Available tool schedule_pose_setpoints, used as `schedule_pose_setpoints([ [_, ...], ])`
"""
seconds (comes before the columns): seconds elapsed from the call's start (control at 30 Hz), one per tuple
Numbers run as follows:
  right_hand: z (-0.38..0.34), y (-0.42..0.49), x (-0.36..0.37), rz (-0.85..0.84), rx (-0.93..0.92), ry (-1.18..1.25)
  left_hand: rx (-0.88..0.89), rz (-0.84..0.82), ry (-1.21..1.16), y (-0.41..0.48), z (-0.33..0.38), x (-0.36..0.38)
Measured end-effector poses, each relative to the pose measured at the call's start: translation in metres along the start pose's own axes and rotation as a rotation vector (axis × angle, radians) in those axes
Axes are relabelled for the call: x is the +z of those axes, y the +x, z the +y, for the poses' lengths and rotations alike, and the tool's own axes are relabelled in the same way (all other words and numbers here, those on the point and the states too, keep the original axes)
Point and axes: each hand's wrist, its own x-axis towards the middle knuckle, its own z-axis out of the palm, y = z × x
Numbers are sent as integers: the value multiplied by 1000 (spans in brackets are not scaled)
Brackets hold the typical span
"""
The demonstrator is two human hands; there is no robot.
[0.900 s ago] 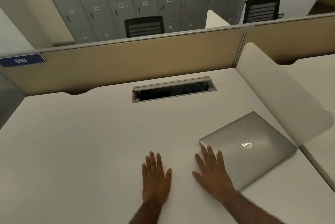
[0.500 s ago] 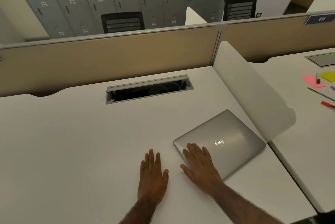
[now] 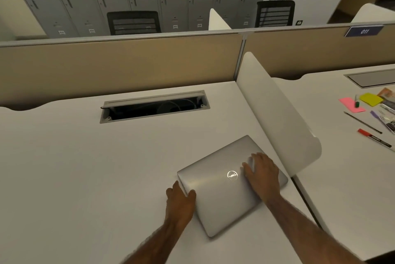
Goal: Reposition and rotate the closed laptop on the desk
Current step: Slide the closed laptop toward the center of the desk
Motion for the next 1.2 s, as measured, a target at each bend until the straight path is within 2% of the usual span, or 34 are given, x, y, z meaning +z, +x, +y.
schedule_pose_setpoints([
  [0.13,5,19,-17,-42,133,0,-109,-17,-138,-7,12,14],
  [0.37,12,33,-26,-132,296,120,-200,49,-71,-4,11,18],
  [0.47,14,37,-27,-164,332,130,-197,43,-67,-7,11,23],
  [0.73,19,48,-26,-191,418,290,-257,124,-245,-5,15,31],
  [1.0,19,46,-10,-158,406,397,-236,201,-315,3,6,20],
  [1.2,-32,38,6,-158,344,434,-179,253,-333,14,-17,-29],
])
